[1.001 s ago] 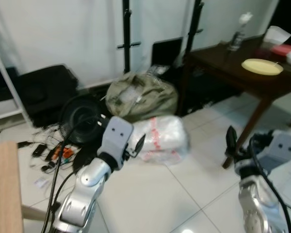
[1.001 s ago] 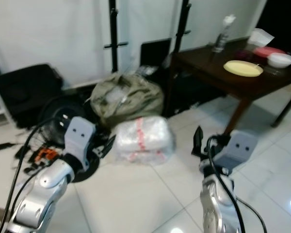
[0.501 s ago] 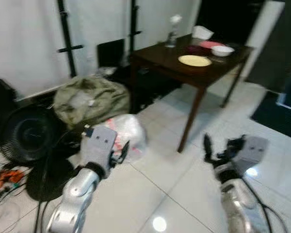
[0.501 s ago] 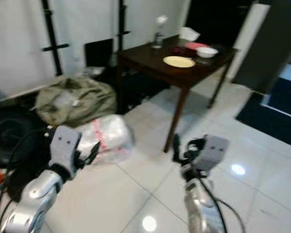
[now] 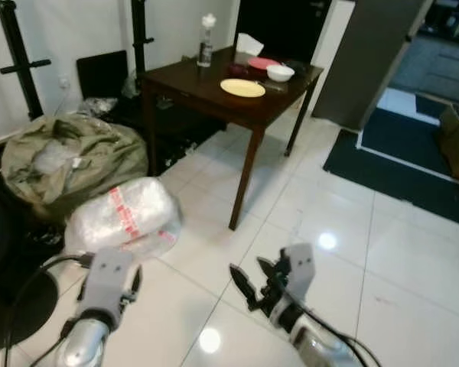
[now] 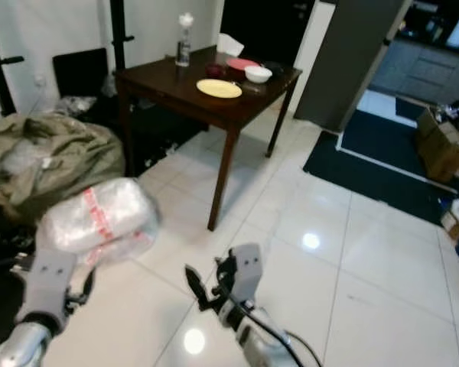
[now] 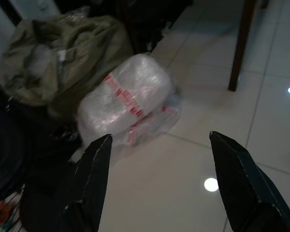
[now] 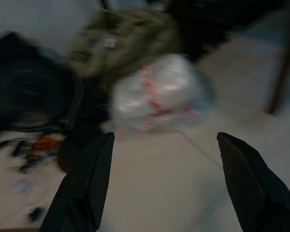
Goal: Setting the table
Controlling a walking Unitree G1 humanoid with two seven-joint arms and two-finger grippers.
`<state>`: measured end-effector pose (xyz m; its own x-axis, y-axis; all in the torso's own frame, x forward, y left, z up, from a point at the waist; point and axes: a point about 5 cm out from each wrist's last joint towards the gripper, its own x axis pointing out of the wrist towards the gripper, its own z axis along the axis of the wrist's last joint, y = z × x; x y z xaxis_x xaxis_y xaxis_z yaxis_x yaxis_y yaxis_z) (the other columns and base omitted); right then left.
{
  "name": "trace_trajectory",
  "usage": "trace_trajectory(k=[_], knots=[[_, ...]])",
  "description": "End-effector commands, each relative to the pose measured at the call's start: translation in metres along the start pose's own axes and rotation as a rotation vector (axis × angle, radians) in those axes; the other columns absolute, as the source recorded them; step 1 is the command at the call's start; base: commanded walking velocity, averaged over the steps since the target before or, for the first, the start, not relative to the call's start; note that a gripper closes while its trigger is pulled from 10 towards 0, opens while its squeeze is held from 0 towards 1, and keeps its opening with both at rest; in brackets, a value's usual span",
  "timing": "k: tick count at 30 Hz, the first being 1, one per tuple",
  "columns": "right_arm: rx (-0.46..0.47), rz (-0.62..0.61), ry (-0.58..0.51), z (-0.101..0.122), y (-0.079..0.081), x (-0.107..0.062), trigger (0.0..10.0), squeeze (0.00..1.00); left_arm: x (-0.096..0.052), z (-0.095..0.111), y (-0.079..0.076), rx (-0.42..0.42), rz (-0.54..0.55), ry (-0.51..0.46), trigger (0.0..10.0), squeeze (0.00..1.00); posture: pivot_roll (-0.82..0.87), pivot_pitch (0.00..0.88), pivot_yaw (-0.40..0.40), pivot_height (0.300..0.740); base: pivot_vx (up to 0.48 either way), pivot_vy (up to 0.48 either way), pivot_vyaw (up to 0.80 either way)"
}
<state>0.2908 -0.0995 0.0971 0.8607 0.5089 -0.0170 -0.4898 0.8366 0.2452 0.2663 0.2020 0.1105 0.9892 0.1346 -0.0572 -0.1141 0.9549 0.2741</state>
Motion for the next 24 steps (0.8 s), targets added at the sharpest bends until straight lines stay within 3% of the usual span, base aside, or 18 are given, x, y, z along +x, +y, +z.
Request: trace_trajectory(k=[1,10,19,24], knots=[[-0.01,-0.005,0.003,-0.001,-0.003,-0.002,10.0,0.0,-0.004,-0.003,-0.003,0.008,0.007,0.0,10.0,0.0,0.14,0.062,-0.074,0.74,0.0,0.0,-0.79],[0.017,-0.016,-0.017,-0.001,-0.006,-0.002,10.0,0.0,0.0,0.001,-0.005,0.031,0.005,-0.03,10.0,0.0,0.13,0.06,-0.062,0.74,0.0,0.0,-0.78],[0.084,-0.116,-0.011,-0.015,-0.018,-0.015,10.0,0.0,0.004,0.006,-0.021,0.055,-0.093,-0.056,10.0,0.0,0.1,0.054,-0.027,0.74,0.0,0.0,-0.74],[0.089,-0.13,0.012,-0.026,-0.018,-0.022,10.0,0.0,0.006,0.003,-0.027,0.056,-0.13,-0.055,10.0,0.0,0.09,0.048,-0.015,0.74,0.0,0.0,0.0]])
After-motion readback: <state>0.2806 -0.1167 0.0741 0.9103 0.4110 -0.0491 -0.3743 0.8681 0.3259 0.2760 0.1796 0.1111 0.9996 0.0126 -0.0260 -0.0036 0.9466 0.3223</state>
